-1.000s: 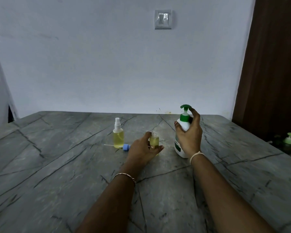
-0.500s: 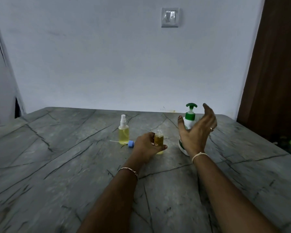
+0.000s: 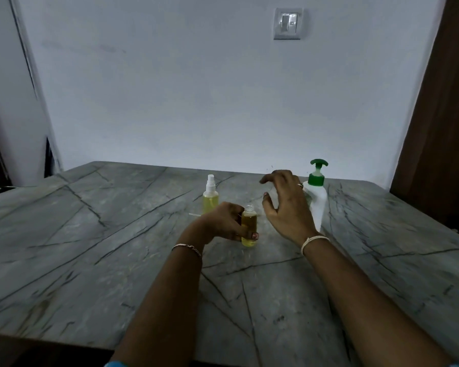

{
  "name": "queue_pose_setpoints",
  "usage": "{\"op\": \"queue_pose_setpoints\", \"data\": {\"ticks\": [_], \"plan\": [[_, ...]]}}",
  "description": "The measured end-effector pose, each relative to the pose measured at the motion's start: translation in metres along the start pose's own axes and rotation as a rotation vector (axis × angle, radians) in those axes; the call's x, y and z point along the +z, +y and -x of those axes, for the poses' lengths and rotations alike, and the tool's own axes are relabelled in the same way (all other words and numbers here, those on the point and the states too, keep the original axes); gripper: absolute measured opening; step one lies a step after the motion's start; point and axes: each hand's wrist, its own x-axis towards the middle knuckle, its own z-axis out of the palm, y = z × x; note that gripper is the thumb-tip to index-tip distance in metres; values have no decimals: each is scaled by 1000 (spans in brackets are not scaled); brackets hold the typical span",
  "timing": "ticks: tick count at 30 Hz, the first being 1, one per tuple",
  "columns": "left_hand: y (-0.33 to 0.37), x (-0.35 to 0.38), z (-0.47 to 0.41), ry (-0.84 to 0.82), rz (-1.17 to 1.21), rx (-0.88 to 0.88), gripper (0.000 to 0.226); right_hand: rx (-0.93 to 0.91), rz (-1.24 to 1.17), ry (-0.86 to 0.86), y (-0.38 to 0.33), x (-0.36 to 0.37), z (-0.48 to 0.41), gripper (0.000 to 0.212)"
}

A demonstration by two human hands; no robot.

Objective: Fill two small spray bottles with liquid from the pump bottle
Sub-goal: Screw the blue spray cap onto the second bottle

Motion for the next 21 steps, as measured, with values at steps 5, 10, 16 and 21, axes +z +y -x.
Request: {"op": "queue_pose_setpoints", "data": {"ticks": [5, 10, 16, 21], "plan": [[-4, -15, 10, 14, -28, -29, 47, 13, 2, -268, -3, 13, 0, 22], [-20, -35, 20, 81, 0, -45, 48, 132, -22, -520, -6, 28, -2, 23], [-41, -63, 32, 180, -8, -72, 38, 297, -9, -715, -19, 51, -4, 49], [-53, -76, 43, 239, 9, -79, 44, 341, 44, -647, -31, 69, 2, 42]]}}
